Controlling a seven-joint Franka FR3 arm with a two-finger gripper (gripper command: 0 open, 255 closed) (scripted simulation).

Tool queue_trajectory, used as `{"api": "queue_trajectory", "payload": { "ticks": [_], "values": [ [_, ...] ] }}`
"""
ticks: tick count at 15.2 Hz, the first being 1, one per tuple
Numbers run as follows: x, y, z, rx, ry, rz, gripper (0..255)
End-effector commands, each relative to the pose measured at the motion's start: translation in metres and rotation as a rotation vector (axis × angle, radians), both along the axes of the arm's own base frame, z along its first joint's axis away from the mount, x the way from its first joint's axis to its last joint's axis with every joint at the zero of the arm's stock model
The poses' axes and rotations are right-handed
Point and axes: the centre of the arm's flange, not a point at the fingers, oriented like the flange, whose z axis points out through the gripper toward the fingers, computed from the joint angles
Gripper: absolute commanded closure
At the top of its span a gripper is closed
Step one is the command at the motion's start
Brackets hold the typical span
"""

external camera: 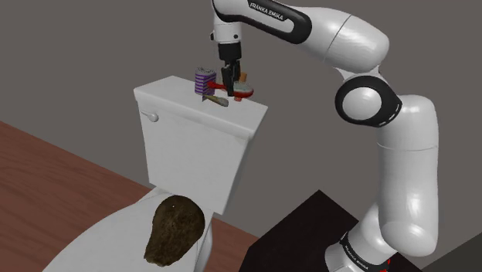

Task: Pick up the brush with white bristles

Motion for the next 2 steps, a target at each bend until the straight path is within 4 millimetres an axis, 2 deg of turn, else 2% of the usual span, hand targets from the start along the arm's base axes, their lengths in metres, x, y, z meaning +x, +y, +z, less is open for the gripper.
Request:
{"api": "queue_trajectory", "payload": {
  "ticks": [1,2],
  "values": [
    [-0.0004,0.0003,0.0069,0.000,0.000,0.000,255],
    [-0.0005,0.0003,0.0069,0.000,0.000,0.000,255]
  ]
}}
